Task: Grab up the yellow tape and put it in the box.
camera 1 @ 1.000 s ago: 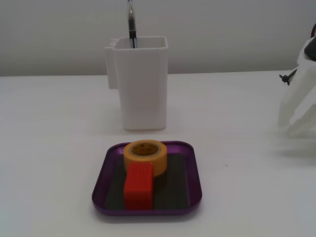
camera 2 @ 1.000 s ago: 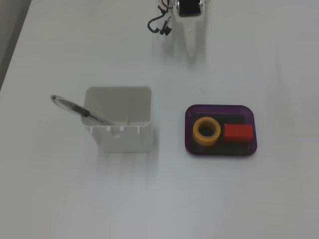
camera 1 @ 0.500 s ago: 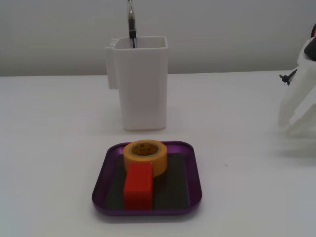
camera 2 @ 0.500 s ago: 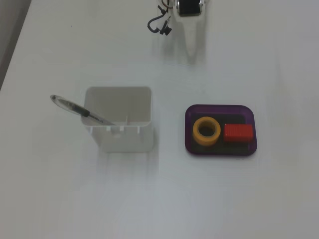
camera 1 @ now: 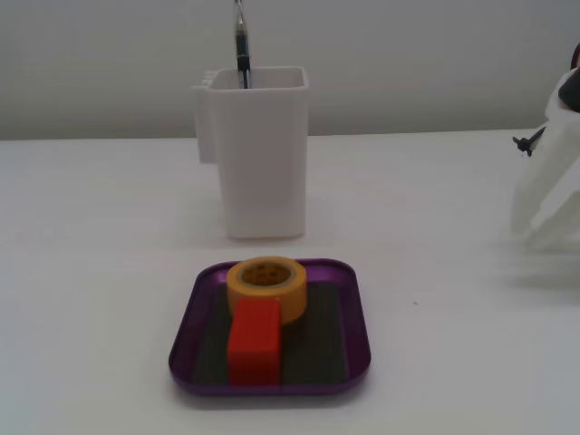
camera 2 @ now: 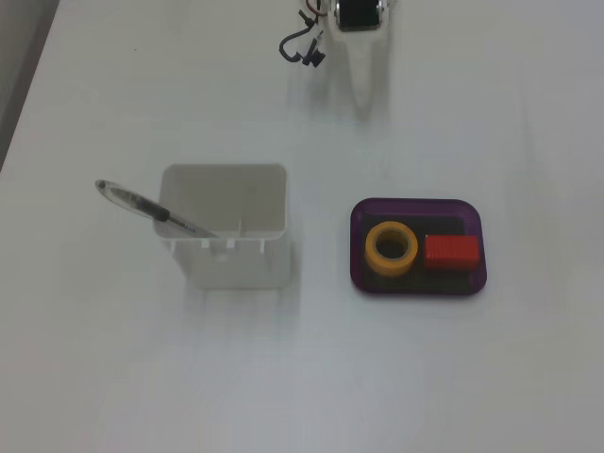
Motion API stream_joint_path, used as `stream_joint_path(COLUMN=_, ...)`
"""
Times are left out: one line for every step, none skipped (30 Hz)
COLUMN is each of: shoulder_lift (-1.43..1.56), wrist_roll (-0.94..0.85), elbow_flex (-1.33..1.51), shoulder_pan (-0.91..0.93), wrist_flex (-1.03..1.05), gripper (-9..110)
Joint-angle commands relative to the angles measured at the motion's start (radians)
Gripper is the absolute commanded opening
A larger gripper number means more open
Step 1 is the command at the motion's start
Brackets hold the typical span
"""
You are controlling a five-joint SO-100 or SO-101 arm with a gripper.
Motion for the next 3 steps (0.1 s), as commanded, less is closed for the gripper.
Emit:
stream_joint_path(shoulder_lift=0.098, wrist_roll=0.003, elbow_flex=0.009, shoulder_pan=0.0, wrist_flex=-0.009, gripper=0)
stream_joint_path(shoulder_lift=0.098, wrist_roll=0.003, elbow_flex=0.009, shoulder_pan=0.0, wrist_flex=-0.009, gripper=0)
stream_joint_path(shoulder_lift=0.098, wrist_roll=0.003, elbow_flex=0.009, shoulder_pan=0.0, wrist_flex=-0.009, gripper=0)
